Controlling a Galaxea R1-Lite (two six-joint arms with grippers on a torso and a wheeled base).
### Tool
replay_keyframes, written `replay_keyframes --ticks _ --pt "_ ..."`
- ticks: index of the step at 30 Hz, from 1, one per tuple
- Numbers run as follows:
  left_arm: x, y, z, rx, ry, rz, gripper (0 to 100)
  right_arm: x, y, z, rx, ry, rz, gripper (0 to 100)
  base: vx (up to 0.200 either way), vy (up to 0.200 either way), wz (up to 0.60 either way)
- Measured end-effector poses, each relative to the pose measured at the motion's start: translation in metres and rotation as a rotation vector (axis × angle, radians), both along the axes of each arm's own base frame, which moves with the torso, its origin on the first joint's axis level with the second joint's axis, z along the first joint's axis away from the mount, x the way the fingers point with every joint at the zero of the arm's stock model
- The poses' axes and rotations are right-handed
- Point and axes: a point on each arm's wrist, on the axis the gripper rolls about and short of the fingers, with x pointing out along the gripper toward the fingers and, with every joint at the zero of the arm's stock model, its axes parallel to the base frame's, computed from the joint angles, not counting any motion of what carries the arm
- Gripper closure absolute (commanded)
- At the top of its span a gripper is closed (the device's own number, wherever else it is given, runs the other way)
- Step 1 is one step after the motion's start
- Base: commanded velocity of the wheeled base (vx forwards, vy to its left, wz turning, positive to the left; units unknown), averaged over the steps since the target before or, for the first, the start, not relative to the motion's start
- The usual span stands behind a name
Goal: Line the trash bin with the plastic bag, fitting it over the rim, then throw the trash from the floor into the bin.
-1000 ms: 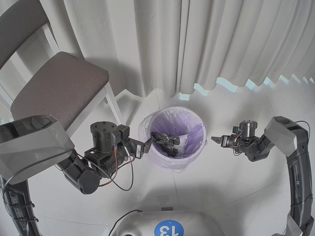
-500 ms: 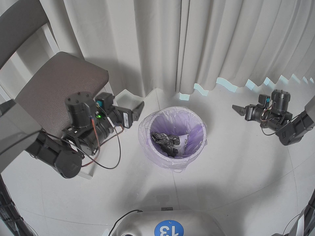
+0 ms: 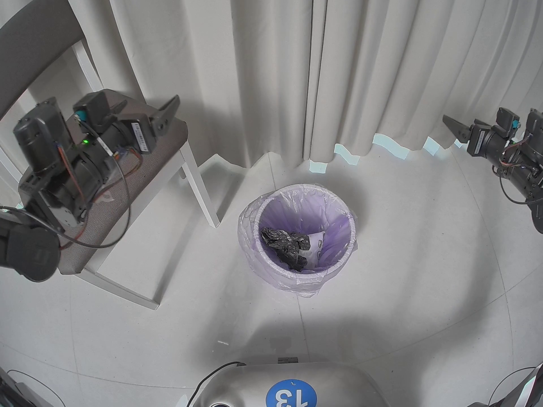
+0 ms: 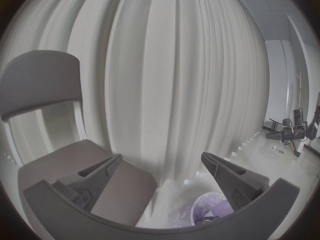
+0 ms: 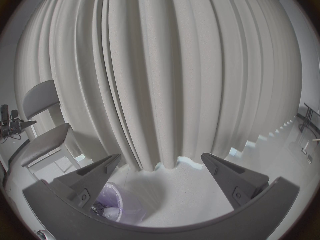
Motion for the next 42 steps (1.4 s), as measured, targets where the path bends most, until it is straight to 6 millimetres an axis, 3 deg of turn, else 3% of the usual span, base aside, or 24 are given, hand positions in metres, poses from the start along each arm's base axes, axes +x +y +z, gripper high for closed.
replay_keyframes --ticks 8,16,27,42 --pt "-0.043 0.033 0.023 0.003 0.017 0.090 0 -0.040 -0.006 0.020 -0.012 -0.075 -0.022 0 0.000 0.000 0.00" --pt "-0.100 0.065 0.037 0.005 0.027 0.183 0 -0.100 -0.003 0.040 -0.019 -0.171 -0.010 0 0.000 0.000 0.00" --pt "-0.157 0.076 0.035 0.005 -0.025 0.208 0 -0.174 0.004 0.049 -0.031 -0.231 0.023 0 0.000 0.000 0.00" --pt "-0.236 0.083 0.016 0.013 0.005 0.213 0 -0.278 0.008 0.032 -0.034 -0.231 0.031 0 0.000 0.000 0.00"
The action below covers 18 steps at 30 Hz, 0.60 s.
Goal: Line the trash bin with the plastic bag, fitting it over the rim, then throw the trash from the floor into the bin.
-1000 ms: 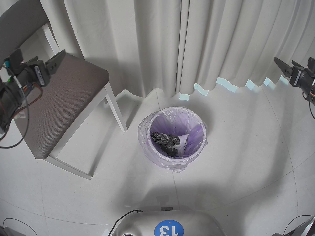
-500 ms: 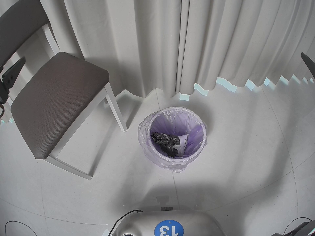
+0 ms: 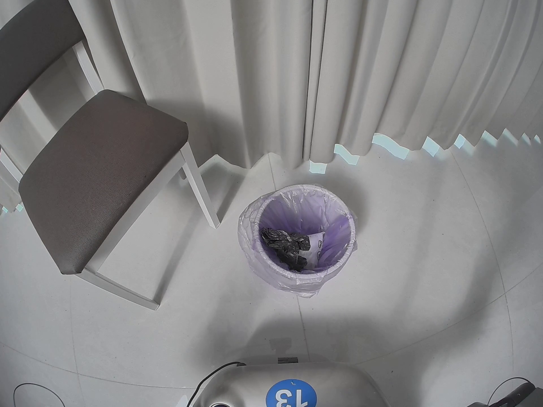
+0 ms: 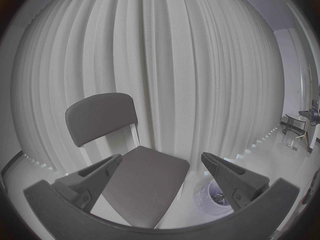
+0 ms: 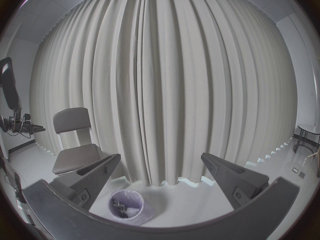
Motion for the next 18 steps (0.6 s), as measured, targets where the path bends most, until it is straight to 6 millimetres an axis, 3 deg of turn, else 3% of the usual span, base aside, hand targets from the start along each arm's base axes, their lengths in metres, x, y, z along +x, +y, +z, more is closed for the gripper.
replay_keyframes --ticks 8,18 --pt "-0.045 0.004 -0.022 -0.005 0.023 0.000 0 -0.058 0.003 -0.023 -0.009 0.001 0.024 0 0.000 0.000 0.00" --pt "-0.092 0.009 -0.046 -0.002 0.044 0.001 0 -0.112 0.002 -0.067 -0.013 0.034 0.058 0 0.000 0.000 0.00"
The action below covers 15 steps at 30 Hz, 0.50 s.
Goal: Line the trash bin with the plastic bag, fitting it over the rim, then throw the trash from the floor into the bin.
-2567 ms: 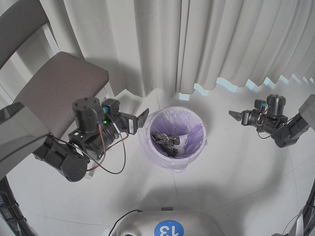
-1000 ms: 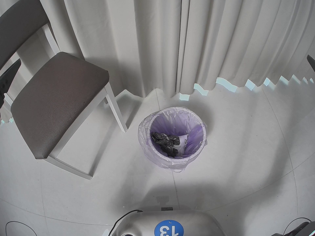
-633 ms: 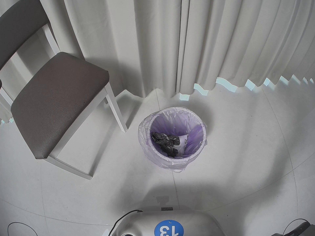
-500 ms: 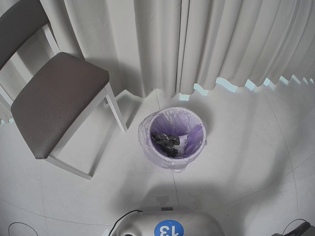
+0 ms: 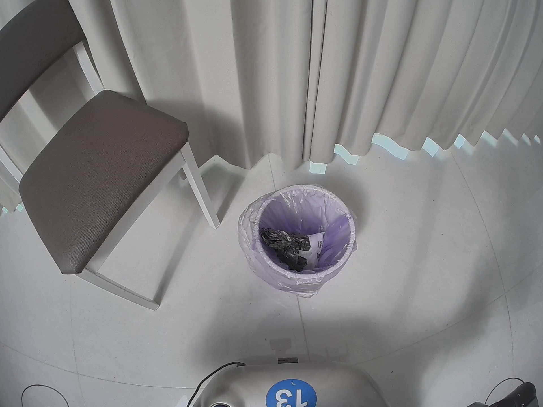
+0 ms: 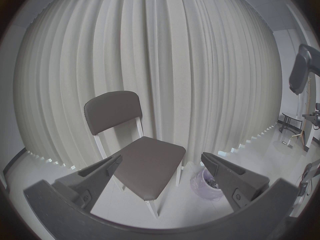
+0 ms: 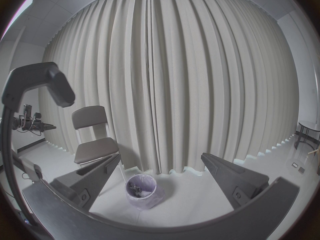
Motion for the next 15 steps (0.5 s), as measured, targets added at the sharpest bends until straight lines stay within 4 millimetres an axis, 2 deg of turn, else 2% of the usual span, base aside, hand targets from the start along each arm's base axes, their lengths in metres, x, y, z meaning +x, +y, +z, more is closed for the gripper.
replay_keyframes --ticks 6,15 --pt "-0.028 0.003 -0.008 0.005 -0.012 0.001 0 -0.015 -0.001 -0.011 0.016 -0.040 -0.006 0 0.000 0.000 0.00" --pt "-0.051 0.005 -0.011 -0.001 -0.069 0.005 0 -0.013 -0.002 -0.018 0.014 -0.089 -0.059 0 0.000 0.000 0.00"
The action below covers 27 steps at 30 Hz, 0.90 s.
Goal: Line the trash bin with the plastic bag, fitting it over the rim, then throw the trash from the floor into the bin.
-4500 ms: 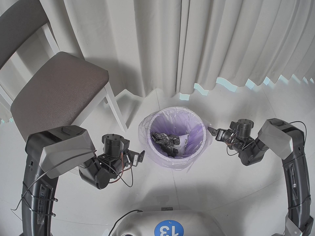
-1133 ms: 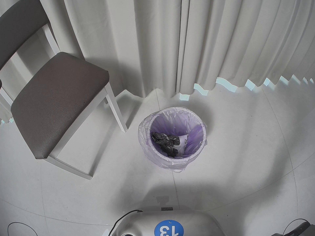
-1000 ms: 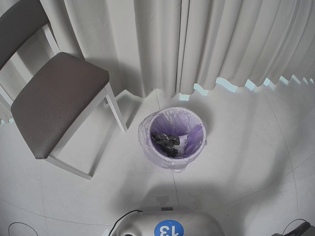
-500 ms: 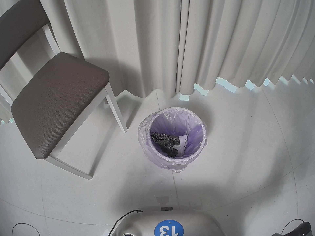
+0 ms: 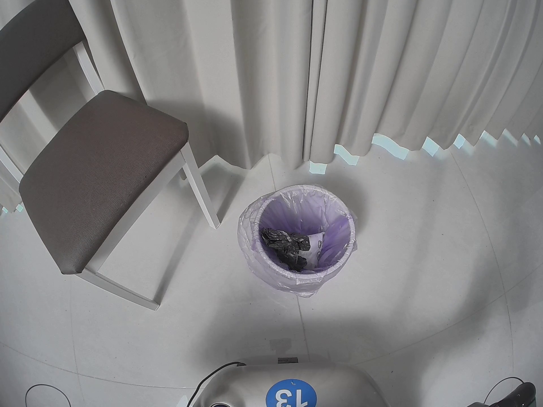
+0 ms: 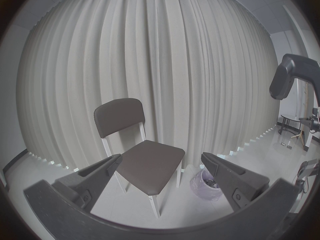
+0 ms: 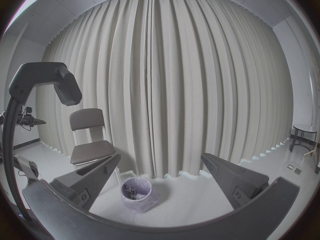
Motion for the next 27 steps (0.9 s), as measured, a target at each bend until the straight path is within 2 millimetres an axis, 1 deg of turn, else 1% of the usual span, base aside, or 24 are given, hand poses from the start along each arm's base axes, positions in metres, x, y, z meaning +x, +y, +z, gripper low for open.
replay_keyframes --ticks 4,7,12,16,22,27 --pt "-0.003 0.001 0.000 -0.005 -0.011 0.013 0 0.004 -0.001 0.000 0.015 -0.054 -0.029 0 0.000 0.000 0.00" --pt "-0.004 0.001 -0.001 -0.010 -0.012 0.031 0 0.011 -0.001 -0.005 0.029 -0.079 -0.054 0 0.000 0.000 0.00" --pt "-0.004 -0.001 -0.004 -0.008 0.008 0.073 0 0.026 -0.002 -0.018 0.033 -0.111 -0.066 0 0.000 0.000 0.00" --pt "-0.006 -0.006 -0.012 0.003 0.043 0.119 0 0.035 -0.001 -0.029 0.009 -0.098 -0.070 0 0.000 0.000 0.00" --pt "-0.008 -0.008 -0.026 -0.034 0.064 0.143 0 0.038 -0.001 -0.033 -0.019 -0.092 -0.068 0 0.000 0.000 0.00" --pt "0.000 -0.008 -0.035 -0.073 0.083 0.146 0 0.036 -0.001 -0.030 -0.023 -0.131 -0.080 0 0.000 0.000 0.00"
